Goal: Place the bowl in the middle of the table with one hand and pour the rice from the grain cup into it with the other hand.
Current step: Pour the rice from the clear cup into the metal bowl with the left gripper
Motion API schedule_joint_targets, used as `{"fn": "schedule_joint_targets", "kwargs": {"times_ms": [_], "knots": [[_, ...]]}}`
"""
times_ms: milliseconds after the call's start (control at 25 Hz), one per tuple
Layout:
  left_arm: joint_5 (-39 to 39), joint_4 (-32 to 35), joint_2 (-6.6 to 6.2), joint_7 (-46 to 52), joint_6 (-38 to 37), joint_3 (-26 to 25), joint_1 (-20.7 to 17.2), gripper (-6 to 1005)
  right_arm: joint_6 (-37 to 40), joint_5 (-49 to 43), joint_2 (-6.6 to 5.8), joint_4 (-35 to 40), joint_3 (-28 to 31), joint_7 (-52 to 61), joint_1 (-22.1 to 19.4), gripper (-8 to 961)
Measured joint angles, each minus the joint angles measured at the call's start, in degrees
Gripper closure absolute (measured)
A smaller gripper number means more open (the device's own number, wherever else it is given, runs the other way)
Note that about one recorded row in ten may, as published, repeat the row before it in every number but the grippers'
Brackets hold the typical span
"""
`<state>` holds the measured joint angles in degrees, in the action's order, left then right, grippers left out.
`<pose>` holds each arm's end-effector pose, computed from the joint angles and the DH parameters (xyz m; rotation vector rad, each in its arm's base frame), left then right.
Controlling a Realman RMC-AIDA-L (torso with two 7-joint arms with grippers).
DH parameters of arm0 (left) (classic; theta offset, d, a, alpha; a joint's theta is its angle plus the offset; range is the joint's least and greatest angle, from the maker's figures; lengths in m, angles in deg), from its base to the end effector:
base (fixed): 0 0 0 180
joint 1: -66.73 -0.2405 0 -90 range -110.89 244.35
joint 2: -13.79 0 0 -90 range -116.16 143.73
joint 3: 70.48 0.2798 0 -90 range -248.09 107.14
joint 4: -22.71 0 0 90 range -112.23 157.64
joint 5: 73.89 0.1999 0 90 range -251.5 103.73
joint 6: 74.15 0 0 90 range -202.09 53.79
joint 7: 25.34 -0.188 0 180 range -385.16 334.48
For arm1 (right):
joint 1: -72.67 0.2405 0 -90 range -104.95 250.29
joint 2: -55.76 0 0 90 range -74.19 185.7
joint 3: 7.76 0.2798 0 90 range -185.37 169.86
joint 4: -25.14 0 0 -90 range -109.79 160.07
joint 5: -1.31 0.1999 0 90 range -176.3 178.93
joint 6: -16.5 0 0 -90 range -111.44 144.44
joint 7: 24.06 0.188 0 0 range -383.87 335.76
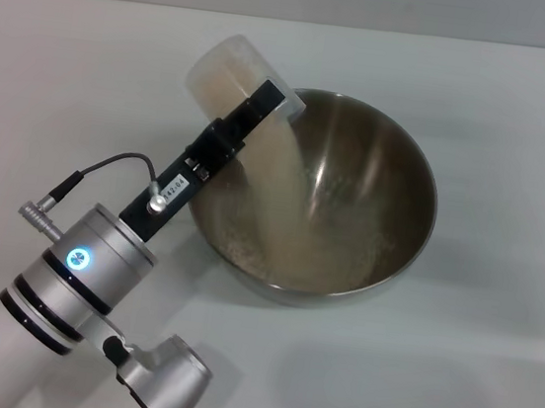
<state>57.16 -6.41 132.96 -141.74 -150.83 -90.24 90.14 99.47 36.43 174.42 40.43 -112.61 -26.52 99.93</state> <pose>-0.1929 0.3073 -0.1137 -1.1682 1.4517 0.2582 0.2725 0.3954 0.0672 -1.2553 0.1376 0.8685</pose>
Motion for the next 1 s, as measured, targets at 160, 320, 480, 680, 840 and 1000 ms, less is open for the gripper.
{"fn": "schedule_joint_targets", "kwargs": {"times_ms": [160, 320, 480, 680, 840, 1000], "knots": [[1.63, 0.23, 0.0, -5.39, -0.56, -0.05, 0.06, 969, -0.06, 0.0, -0.18, -0.39, 0.0, -0.06, 0.61, 468], [4.83, 0.73, 0.0, -9.84, -1.65, -0.45, -0.17, 968, -0.08, 0.0, -0.25, -0.66, 0.0, -0.06, 0.95, 468], [5.29, 0.53, -0.01, -9.54, -2.49, -1.45, -0.58, 967, -0.15, 0.06, -0.38, -0.7, 0.0, -0.25, 1.31, 468], [4.96, 0.41, 0.0, -9.03, 0.11, 2.53, -0.89, 966, 0.09, 0.32, -0.38, -0.79, 0.01, -0.19, 1.37, 468], [5.06, 0.45, -0.04, -8.98, -0.28, -0.94, -0.99, 965, 0.27, 0.35, -0.38, -0.8, 0.0, -0.39, 1.39, 468], [4.96, 0.27, 0.0, -8.45, -0.3, 1.08, -1.21, 965, 0.29, 0.35, -0.48, -0.79, 0.01, -0.16, 1.5, 468]]}}
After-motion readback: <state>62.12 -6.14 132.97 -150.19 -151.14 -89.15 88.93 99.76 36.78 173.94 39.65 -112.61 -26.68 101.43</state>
